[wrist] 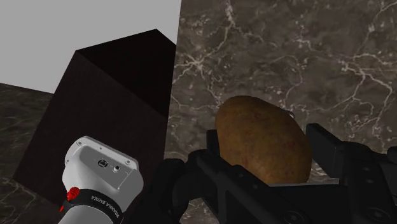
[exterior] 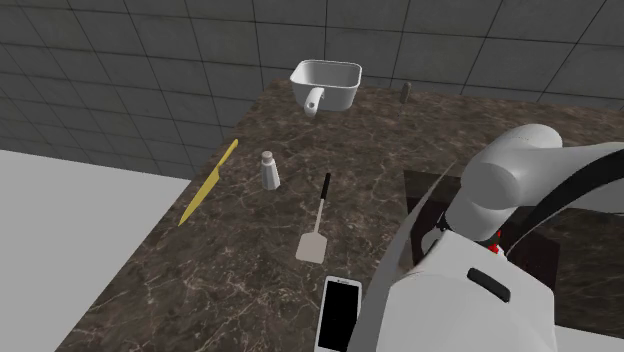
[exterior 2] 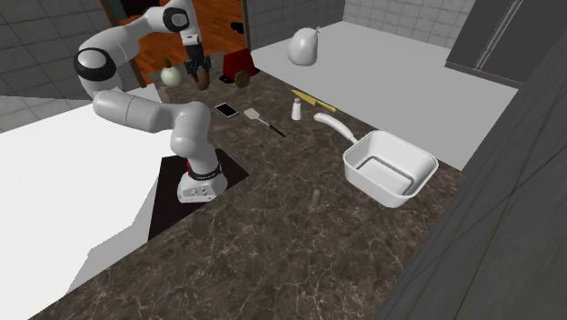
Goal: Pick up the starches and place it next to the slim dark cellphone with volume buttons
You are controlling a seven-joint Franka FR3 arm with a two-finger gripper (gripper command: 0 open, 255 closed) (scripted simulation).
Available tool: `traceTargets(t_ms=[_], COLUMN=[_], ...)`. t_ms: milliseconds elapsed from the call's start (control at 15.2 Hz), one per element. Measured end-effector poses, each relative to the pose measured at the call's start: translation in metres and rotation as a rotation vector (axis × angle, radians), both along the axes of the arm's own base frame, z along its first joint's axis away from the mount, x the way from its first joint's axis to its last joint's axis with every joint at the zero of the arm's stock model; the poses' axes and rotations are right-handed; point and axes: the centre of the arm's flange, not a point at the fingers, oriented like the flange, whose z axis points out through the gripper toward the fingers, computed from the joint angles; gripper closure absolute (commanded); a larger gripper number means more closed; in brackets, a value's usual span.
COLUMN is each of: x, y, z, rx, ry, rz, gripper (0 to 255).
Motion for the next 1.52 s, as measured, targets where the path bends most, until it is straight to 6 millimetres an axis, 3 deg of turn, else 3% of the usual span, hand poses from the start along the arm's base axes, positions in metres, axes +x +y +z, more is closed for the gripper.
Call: traceTargets(t_ms=[1254, 1518], x=[-0.001, 0.000], y=[0.003, 0.004], z=[-0.099, -0.111], rx=[0.000, 0.006], ry=[0.000, -0.003], rz=[0.000, -0.001], gripper=[255, 255])
